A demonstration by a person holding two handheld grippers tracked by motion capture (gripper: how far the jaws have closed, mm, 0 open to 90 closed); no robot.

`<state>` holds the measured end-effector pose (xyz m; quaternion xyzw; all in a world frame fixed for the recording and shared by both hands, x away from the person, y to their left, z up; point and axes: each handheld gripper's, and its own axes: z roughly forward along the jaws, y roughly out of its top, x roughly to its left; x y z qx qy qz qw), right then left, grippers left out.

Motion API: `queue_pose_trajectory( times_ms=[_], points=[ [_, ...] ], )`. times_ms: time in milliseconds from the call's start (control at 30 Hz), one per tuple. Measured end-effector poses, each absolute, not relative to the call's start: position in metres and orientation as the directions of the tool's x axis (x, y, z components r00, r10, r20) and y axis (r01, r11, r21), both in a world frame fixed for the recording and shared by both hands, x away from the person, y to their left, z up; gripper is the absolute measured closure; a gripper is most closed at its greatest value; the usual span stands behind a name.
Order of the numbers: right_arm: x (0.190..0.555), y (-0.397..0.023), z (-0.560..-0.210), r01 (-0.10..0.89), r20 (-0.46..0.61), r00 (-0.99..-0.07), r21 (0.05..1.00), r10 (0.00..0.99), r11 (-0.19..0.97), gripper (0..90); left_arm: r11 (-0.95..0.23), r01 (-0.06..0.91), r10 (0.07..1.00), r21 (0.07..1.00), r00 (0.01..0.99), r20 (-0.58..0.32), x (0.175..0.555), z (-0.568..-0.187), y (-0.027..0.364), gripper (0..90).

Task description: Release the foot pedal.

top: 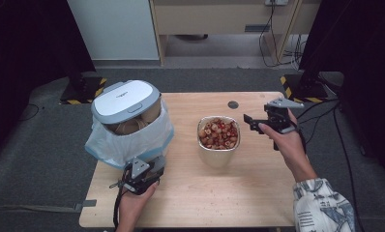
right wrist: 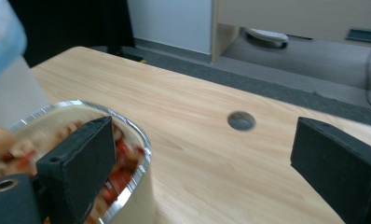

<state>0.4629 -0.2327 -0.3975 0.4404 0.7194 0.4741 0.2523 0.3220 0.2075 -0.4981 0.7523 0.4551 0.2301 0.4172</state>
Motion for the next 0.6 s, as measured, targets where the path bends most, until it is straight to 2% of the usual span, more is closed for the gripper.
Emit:
queue_pose_trajectory(
  times_ms=[433, 600],
  points=[
    [0.422, -0.259, -0.469, 0.474, 0.070, -0.345, 0.874, 0.936, 0.110, 7.5, -0.251, 0.492, 0.876, 0.834, 0.482, -0.020, 0.323, -0.499, 0.206, 49.3],
    [0.414, -0.258, -0.486, 0.504, 0.070, -0.334, 0.856, 0.940, 0.116, 6.5, -0.247, 0.490, 0.876, 0.836, 0.481, -0.023, 0.323, -0.498, 0.206, 47.1]
  ],
)
